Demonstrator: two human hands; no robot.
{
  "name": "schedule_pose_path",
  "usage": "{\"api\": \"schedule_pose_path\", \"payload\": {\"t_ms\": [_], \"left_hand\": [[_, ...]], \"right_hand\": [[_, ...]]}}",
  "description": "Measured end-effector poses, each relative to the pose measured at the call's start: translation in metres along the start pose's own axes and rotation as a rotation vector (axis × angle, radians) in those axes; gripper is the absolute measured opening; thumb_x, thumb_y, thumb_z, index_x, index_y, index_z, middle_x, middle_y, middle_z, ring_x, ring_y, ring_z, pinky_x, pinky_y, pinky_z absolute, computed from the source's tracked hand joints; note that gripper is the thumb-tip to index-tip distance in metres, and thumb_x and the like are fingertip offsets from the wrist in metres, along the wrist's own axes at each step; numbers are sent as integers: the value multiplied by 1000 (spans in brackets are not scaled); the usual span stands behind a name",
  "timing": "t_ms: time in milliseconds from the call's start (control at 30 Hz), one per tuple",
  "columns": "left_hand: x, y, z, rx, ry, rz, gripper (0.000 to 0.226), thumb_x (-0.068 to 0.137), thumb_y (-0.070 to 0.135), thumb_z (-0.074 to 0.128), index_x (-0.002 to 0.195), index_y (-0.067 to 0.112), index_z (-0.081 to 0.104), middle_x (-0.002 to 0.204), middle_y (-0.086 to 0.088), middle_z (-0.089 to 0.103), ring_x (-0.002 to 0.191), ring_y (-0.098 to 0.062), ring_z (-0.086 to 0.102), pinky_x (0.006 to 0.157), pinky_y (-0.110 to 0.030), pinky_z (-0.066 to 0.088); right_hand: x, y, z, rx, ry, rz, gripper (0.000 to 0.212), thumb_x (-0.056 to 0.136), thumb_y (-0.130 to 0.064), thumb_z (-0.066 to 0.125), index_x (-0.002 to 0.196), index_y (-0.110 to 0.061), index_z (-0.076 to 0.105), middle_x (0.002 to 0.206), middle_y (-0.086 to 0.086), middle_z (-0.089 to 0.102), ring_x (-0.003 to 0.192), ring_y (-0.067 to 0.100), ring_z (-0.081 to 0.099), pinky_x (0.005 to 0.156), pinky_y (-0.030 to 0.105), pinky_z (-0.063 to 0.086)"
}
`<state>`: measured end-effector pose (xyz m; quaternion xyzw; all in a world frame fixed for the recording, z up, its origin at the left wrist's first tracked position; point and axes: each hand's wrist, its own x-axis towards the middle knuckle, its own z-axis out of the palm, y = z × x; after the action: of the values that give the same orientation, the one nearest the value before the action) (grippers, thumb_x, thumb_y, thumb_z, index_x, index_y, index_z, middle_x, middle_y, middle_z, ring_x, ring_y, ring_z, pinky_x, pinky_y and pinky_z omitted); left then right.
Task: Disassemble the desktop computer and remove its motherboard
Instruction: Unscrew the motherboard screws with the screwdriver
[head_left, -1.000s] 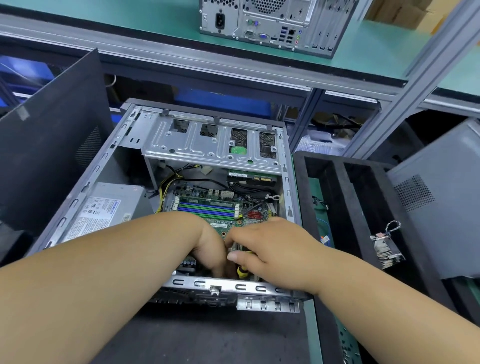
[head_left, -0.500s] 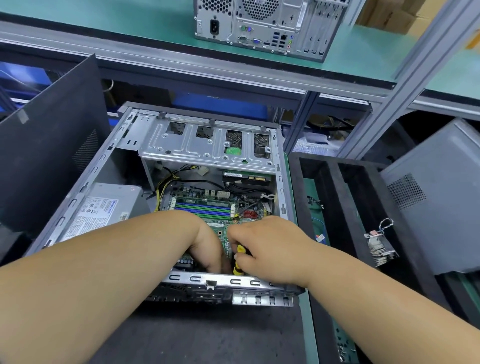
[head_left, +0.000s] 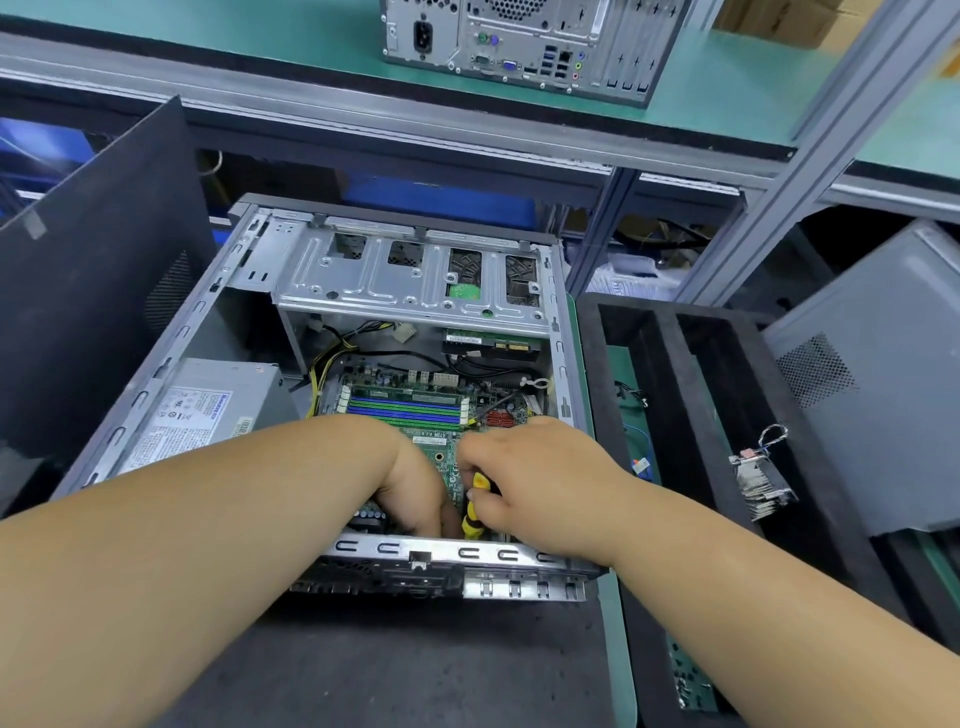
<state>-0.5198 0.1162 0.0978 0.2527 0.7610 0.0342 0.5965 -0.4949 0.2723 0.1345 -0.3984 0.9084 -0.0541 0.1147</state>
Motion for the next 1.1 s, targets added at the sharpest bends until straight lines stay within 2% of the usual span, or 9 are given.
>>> {"api": "schedule_pose_path", "payload": {"t_ms": [233,367,533,600,700,767,833,933,1100], "left_hand": [[1,-2,2,-63,-12,12,35,95,26,56,129,19,57,131,-4,59,108,-17,53,106,-38,39],[1,-3,2,-86,-26,32,36,95,24,56,130,18,56,115,2,60,104,-17,54,106,-39,40],[-3,-4,1,-147,5,38,41,93,17,57,134,22,52,129,-4,61,109,-21,57,104,-37,43],[-6,-7,-2,-158,73,42,36,92,13,56,124,29,57,110,6,63,103,-20,61,93,-28,46],[-9,-17,-6,-182,189,74,32,88,9,60,96,39,55,93,18,60,78,3,58,72,-14,45],[-11,-22,-6,-208,255,91,36,85,9,66,100,40,56,102,16,63,75,4,55,70,-13,47],[-13,-24,-6,-198,335,97,41,80,17,74,114,35,58,108,17,63,74,8,54,65,-10,42],[-14,-25,-7,-295,449,155,49,77,25,79,122,32,60,108,15,67,75,11,57,72,-14,41],[-13,-27,-7,-476,663,241,23,80,22,77,101,25,70,91,3,70,83,-7,62,88,-25,49]], "right_hand": [[0,-1,0,4,2,-1,14,90,-35,46,100,-27,52,95,-9,60,78,17,49,85,34,37],[-1,-1,0,7,13,-4,11,89,-36,46,96,-28,49,93,-9,59,76,17,45,85,34,36],[-2,-3,-4,56,33,17,8,88,-31,49,94,-26,49,89,-10,53,78,17,46,84,33,37],[-3,-4,-10,132,47,38,8,87,-28,51,93,-25,51,87,-10,51,80,16,46,75,32,41],[-4,-3,-25,221,103,72,6,86,-27,53,90,-23,52,84,-8,52,76,13,47,62,31,38],[-7,0,-37,234,160,83,5,86,-26,54,90,-23,53,82,-6,53,72,10,47,59,30,37],[-11,4,-50,263,224,103,2,86,-24,54,87,-23,53,78,-5,54,69,9,47,58,30,39],[-18,10,-62,330,339,169,4,84,-22,54,82,-25,52,71,-5,52,63,10,45,54,32,37],[-25,14,-63,420,444,256,8,88,-24,52,81,-28,50,65,0,52,54,13,41,52,34,38]]}}
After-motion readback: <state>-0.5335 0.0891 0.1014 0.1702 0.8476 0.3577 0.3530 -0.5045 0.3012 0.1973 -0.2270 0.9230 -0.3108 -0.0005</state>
